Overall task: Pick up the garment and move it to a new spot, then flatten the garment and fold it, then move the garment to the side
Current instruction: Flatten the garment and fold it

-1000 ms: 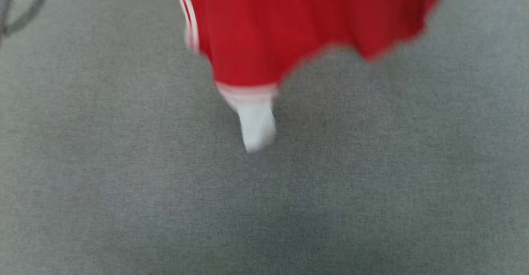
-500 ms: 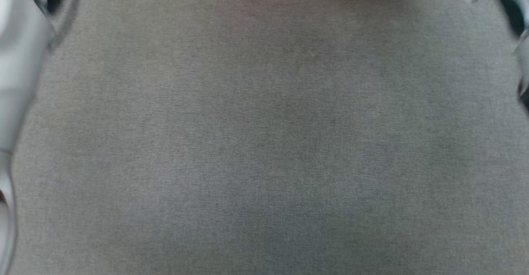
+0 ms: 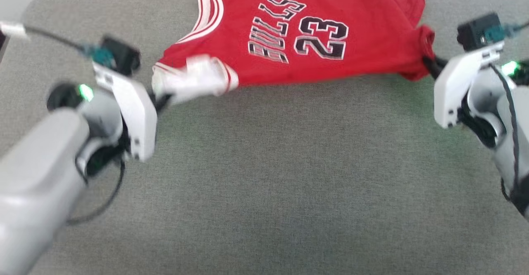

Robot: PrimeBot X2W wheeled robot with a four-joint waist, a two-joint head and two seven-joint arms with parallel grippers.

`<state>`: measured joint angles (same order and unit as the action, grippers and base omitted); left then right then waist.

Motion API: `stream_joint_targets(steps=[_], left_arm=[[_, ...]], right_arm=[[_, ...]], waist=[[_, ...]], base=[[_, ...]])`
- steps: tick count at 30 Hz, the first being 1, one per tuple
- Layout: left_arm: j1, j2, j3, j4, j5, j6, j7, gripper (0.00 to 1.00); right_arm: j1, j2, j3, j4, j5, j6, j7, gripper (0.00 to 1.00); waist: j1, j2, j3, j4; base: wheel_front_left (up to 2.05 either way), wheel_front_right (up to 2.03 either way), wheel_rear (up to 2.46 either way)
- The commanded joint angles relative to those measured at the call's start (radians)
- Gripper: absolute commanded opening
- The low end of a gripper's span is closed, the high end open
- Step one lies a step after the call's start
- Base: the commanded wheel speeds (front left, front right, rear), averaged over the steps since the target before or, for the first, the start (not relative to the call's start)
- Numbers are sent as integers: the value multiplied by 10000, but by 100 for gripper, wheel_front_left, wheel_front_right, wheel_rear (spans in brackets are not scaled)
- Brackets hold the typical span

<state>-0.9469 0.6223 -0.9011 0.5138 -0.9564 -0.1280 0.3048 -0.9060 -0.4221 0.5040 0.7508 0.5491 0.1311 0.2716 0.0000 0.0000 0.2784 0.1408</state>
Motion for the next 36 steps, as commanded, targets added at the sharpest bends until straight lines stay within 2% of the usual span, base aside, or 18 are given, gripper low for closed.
stream_joint_targets(steps=[1,5,6,12,16,22,25,29,36], left_arm=[[522,222,-14,-467,-330,198,320,0],[1840,987,-105,-2204,-852,1000,955,0],[2485,1330,-156,-3108,-1056,1501,1185,0],[4130,2338,-344,-5502,-1518,2940,1686,0],[4989,2903,-545,-6707,-1736,3601,1910,0],[6117,3455,-846,-7666,-2331,4477,2371,0],[6331,3633,-955,-7932,-2418,4677,2543,0],[6513,3812,-873,-8273,-2544,4898,2463,0],[5389,4379,-320,-8623,-1690,4697,2324,0]], right_arm=[[365,-266,78,-318,261,-5,132,0],[1415,-896,472,-1423,843,-5,631,0],[2012,-1215,584,-1990,1208,-5,925,0],[3742,-2136,610,-3867,1992,-5,1644,0],[4916,-2673,380,-5038,2297,-5,2109,0],[6671,-3202,-210,-6595,2541,-4,2675,0],[7205,-3295,-451,-6931,2525,-5,2819,0],[8017,-3109,-997,-7476,2542,-5,2935,0],[8643,-2521,-2492,-8389,2064,-5,3169,0]], waist=[[0,0,-31,3],[0,0,-135,4],[0,0,-194,-3],[0,0,-350,-57],[0,0,-417,-101],[0,0,-543,-173],[0,0,-566,-208],[0,0,-570,-296],[0,0,-442,-492]], base=[[0,0,0],[0,0,0],[0,0,0],[0,0,0],[0,0,0],[0,0,0],[0,0,0],[0,0,0],[0,0,0]])
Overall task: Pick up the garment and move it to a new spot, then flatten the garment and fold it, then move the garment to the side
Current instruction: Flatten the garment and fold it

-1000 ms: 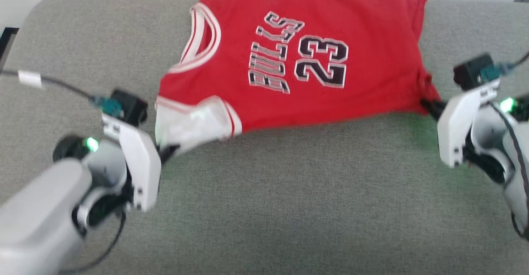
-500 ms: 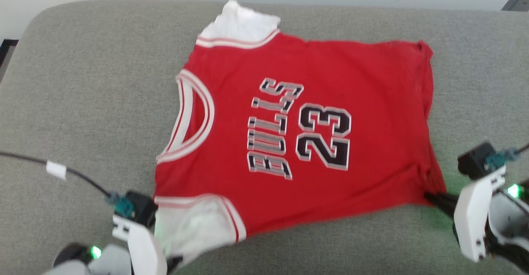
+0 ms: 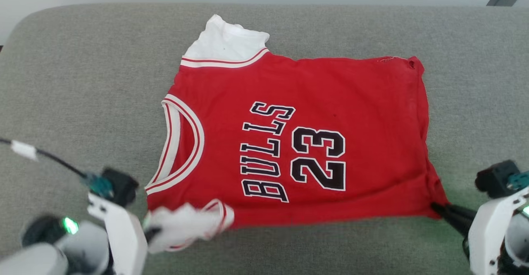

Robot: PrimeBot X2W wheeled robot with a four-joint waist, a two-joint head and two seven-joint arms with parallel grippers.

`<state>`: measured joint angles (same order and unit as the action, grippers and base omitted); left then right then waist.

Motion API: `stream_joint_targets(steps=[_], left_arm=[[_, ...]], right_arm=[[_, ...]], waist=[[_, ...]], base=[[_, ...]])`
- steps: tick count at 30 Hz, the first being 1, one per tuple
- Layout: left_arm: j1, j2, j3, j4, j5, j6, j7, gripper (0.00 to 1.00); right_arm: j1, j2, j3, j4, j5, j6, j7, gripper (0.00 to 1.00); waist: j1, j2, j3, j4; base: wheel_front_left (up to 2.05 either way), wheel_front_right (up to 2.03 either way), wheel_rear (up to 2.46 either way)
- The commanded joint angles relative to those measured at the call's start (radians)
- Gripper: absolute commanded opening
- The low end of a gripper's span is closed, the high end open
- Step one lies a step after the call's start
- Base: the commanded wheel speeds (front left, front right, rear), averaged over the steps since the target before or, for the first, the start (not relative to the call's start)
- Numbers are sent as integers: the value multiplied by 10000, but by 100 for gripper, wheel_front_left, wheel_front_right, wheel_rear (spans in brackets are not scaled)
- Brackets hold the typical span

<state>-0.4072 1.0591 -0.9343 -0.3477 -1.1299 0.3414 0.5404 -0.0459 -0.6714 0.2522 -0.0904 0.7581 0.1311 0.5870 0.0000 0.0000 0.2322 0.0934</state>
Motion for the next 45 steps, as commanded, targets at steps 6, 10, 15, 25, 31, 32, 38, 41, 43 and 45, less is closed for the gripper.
stream_joint_targets(steps=[6,10,15,25,31,32,38,41,43,45], left_arm=[[-1740,173,542,519,1156,-800,-25,0],[-2941,-313,603,1401,1824,-1623,25,0],[-4291,-1394,371,3345,2604,-2783,-303,0],[-5467,-3603,-140,7841,2694,-4325,-927,0],[-5597,-4299,-217,9561,2077,-4602,-962,29],[-5597,-4299,-217,9561,2077,-4602,-962,29],[-5853,-4230,74,9811,1530,-4652,-1103,100],[-5788,-3965,125,9493,1553,-4456,-953,100],[-5602,-3761,160,9067,1448,-4266,-769,100],[-5410,-3517,140,8449,1410,-4069,-587,100]], right_arm=[[-348,945,-1360,-589,-681,-7,396,0],[-1134,1689,-1768,-608,-1296,-5,608,0],[-2456,2345,-1791,181,-1882,-5,695,0],[-4351,2892,-697,2804,-2127,-4,538,0],[-4848,2834,59,3663,-1985,-2,389,100],[-4848,2834,59,3663,-1985,-2,389,100],[-4929,2510,87,3446,-1849,-5,-103,100],[-4706,2368,-170,3112,-2021,-2,-589,100],[-4507,2370,-461,2846,-2131,-2,-987,100],[-4277,2471,-862,2552,-2226,-2,-1433,100]], waist=[[0,0,260,-174],[0,0,572,-245],[0,0,996,-334],[0,0,1602,-439],[0,0,1681,-464],[0,0,1681,-464],[0,0,1467,-437],[0,0,1275,-384],[0,0,1168,-360],[0,0,1072,-336]], base=[[0,0,0],[0,0,0],[0,0,0],[0,0,0],[0,0,0],[0,0,0],[0,0,0],[0,0,0],[0,0,0],[0,0,0]])
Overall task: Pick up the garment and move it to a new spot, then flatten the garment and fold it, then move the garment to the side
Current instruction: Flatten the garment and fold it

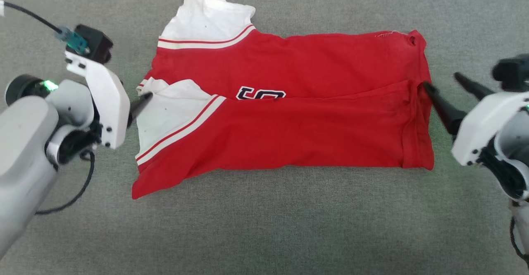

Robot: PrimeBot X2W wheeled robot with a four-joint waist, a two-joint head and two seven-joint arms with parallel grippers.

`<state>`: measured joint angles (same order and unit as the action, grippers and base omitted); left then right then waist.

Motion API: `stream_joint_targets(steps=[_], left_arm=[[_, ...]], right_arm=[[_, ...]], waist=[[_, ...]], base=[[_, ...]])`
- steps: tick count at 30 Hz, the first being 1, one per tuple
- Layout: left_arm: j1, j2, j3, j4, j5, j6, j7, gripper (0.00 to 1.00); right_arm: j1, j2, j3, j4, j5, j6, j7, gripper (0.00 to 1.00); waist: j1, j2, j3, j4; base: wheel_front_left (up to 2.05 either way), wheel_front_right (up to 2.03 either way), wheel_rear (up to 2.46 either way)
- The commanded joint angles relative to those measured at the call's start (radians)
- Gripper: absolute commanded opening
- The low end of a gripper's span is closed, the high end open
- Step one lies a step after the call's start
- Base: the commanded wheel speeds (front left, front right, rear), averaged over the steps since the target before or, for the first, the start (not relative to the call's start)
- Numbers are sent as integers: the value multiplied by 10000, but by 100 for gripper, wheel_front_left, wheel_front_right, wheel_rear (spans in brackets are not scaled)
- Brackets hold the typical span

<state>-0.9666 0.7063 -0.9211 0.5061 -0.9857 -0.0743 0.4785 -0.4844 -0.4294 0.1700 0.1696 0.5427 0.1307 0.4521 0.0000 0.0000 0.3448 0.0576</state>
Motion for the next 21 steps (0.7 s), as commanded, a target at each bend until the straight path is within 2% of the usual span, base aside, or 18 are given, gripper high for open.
stream_joint_targets(steps=[1,7,13,16,17,21], left_arm=[[302,173,6,-423,-43,239,120,100],[1446,1141,109,-2857,-507,1445,592,100],[2792,1973,204,-4742,-1051,2838,845,100],[3339,2223,274,-5142,-1259,3373,793,100],[3646,2342,371,-5119,-1485,3688,756,100],[4160,2293,591,-4763,-2085,3971,640,100]], right_arm=[[253,88,-274,-197,-196,0,-291,100],[991,824,-1775,-1305,-1051,2,-1596,100],[1804,1734,-2660,-2369,-1759,2,-2363,100],[2236,2076,-2896,-2801,-1898,2,-2448,100],[2485,2300,-3022,-3027,-2009,2,-2476,100],[2914,2799,-3255,-3320,-2095,2,-2542,100]], waist=[[0,0,-94,33],[0,0,-259,-59],[0,0,-313,-328],[0,0,-285,-481],[0,0,-254,-597],[0,0,-201,-838]], base=[[0,0,0],[0,0,0],[0,0,0],[0,0,0],[0,0,0],[0,0,0]])
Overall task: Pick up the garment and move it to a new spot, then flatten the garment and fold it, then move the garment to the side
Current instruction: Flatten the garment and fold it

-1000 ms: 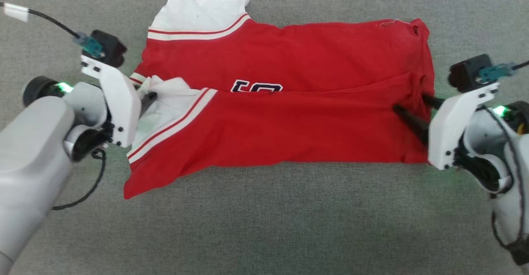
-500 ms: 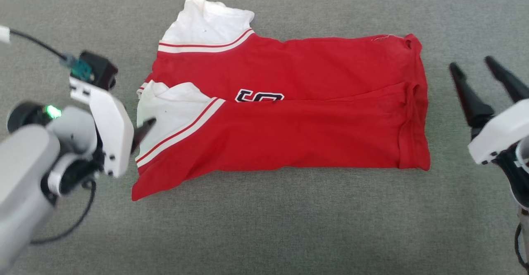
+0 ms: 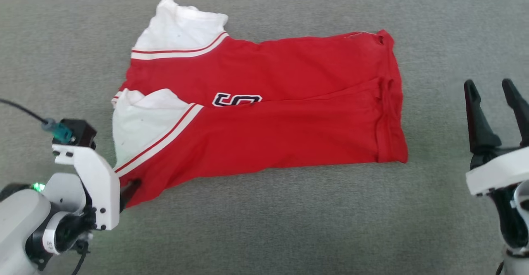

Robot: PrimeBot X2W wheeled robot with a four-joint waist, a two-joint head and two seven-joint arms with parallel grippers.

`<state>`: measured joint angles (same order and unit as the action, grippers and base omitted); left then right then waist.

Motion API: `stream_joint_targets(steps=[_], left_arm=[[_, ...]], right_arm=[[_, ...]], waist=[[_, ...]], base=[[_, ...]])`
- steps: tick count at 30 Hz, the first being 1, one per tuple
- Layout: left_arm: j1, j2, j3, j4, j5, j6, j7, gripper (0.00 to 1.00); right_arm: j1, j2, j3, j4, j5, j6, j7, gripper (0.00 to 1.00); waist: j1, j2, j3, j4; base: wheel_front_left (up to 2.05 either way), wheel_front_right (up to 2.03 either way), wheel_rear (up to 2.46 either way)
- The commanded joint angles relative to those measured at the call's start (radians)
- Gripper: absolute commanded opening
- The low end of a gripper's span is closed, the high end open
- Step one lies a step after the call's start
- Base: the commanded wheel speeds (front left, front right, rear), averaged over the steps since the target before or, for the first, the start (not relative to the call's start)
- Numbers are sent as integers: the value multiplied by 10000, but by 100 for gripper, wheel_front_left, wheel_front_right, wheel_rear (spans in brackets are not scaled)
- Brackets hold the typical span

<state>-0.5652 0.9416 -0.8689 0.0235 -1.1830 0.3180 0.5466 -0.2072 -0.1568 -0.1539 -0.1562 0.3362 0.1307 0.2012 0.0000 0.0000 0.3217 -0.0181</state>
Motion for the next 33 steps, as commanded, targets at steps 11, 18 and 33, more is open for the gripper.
stream_joint_targets(steps=[11,18,33], left_arm=[[335,-642,-9,1134,-671,-426,90,0],[-238,-978,-48,1468,-366,-863,-35,0],[-980,-1933,-341,1946,59,-1533,-261,0]], right_arm=[[745,272,432,197,366,0,1073,100],[226,-288,1302,1090,1051,2,3094,100],[-1037,-1077,3024,4033,1509,11,6130,0]], waist=[[0,0,45,-334],[0,0,139,-21],[0,0,354,895]], base=[[0,0,0],[0,0,0],[0,0,0]])
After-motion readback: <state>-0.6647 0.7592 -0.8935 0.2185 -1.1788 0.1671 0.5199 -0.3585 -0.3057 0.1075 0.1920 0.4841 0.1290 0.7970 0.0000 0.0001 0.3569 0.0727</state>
